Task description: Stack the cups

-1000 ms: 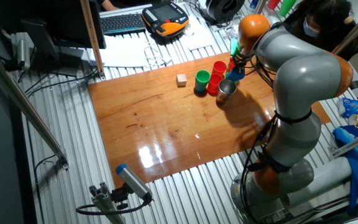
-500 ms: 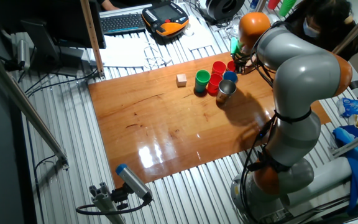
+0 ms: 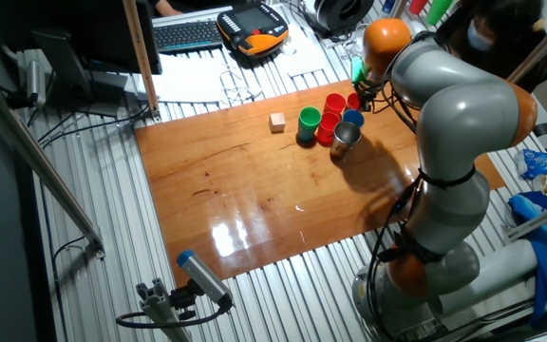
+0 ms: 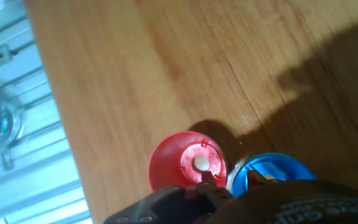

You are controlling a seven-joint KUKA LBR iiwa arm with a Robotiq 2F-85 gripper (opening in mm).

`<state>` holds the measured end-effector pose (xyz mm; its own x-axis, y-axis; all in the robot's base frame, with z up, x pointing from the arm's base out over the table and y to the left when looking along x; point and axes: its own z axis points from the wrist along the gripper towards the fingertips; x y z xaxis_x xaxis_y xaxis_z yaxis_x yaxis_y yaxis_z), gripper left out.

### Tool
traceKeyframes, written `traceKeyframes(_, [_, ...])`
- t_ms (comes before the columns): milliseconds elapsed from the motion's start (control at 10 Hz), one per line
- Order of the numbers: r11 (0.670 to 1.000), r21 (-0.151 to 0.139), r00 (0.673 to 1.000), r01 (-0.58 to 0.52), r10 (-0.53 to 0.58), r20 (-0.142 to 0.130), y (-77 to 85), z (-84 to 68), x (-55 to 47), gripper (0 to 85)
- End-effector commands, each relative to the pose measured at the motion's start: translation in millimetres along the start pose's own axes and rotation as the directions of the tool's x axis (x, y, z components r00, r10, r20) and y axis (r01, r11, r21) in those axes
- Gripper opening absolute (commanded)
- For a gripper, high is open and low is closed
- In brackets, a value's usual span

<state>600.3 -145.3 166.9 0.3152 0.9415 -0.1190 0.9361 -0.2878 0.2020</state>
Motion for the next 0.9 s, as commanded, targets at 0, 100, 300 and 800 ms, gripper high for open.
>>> traceKeyframes(0, [0.999,-0.002,0.998,0.055,-0.055,-0.012,0.5,-1.4,-0.5,51.0])
traceKeyframes(100, [0.994,-0.023,0.993,0.111,-0.112,-0.033,1.3,-2.7,0.2,51.0])
traceKeyframes(300, [0.973,-0.049,0.969,0.223,-0.227,-0.097,5.7,-6.3,3.1,51.0])
traceKeyframes(800, [0.954,-0.099,0.943,0.282,-0.295,-0.156,7.6,-11.7,6.6,0.0])
